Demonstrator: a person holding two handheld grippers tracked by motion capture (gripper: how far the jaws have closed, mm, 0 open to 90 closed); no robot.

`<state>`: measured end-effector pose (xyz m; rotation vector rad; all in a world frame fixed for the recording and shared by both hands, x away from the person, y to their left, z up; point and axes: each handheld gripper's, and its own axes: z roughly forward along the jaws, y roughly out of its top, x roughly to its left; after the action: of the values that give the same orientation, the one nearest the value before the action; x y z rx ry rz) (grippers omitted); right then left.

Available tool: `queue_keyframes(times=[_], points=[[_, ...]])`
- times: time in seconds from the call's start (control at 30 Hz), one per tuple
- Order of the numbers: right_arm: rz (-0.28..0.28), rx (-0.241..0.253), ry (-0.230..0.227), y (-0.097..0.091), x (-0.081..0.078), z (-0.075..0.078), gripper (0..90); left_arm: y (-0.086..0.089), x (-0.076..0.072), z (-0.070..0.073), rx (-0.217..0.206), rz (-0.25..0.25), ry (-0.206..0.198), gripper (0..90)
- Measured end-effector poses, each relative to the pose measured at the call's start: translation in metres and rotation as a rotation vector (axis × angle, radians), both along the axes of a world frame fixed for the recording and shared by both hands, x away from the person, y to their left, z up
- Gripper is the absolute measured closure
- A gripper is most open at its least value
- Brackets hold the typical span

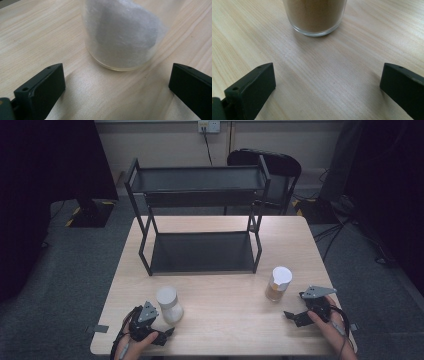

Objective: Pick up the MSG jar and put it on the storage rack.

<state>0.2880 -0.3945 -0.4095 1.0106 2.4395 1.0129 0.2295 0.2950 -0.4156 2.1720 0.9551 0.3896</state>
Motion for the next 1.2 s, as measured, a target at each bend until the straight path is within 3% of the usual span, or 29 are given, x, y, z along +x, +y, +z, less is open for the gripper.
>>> queue_keyframes(times=[0.1,0.37,0.63,0.9,1.07,1.2], points=[[0.000,0.000,-0.001,0.000,0.000,0.000,0.0,-0.002,0.001,0.004,0.008,0.011,0.013,2.3],[0.000,0.000,0.000,0.000,0.000,0.000,0.0,0.001,0.006,0.014,-0.067,0.008,0.021,2.4],[0.000,0.000,0.000,0.000,0.000,0.000,0.0,0.000,0.007,0.024,-0.148,0.026,-0.012,1.8],[0.000,0.000,0.000,0.000,0.000,0.000,0.0,-0.004,0.010,0.030,-0.194,0.068,-0.028,2.0],[0.000,0.000,0.000,0.000,0.000,0.000,0.0,0.001,0.010,0.029,-0.220,0.079,-0.051,13.3],[0.000,0.000,0.000,0.000,0.000,0.000,0.0,0.003,0.012,0.031,-0.242,0.060,-0.066,17.4]])
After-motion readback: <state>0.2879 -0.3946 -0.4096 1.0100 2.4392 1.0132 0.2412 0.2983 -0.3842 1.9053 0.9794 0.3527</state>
